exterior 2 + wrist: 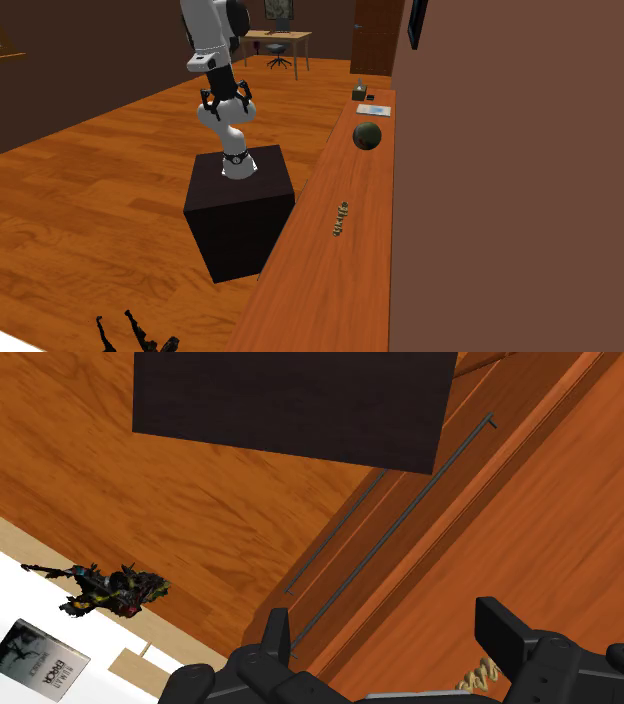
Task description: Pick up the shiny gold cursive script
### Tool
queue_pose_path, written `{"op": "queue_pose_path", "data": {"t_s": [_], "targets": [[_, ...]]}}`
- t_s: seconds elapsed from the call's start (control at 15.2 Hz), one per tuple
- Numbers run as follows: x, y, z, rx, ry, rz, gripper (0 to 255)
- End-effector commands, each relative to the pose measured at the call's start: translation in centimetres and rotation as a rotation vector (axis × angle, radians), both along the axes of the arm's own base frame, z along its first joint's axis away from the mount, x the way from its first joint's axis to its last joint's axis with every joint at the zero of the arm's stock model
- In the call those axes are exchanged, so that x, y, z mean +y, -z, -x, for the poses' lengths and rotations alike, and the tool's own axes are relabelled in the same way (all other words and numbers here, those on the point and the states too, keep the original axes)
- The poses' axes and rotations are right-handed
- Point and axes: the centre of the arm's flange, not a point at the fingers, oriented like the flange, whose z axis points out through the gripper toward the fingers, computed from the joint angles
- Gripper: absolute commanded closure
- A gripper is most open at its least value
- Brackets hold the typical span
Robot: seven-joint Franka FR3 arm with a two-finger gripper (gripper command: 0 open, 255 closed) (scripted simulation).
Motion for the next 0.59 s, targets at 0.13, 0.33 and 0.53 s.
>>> {"op": "queue_pose_path", "data": {"t_s": [0.13, 0.33, 0.53], "targets": [[2.1, 1.4, -0.9, 0.003, 0.032, 0.004, 0], [5.2, 3.5, -2.4, 0.008, 0.079, 0.011, 0], [8.2, 5.6, -4.0, 0.013, 0.126, 0.017, 0]]}}
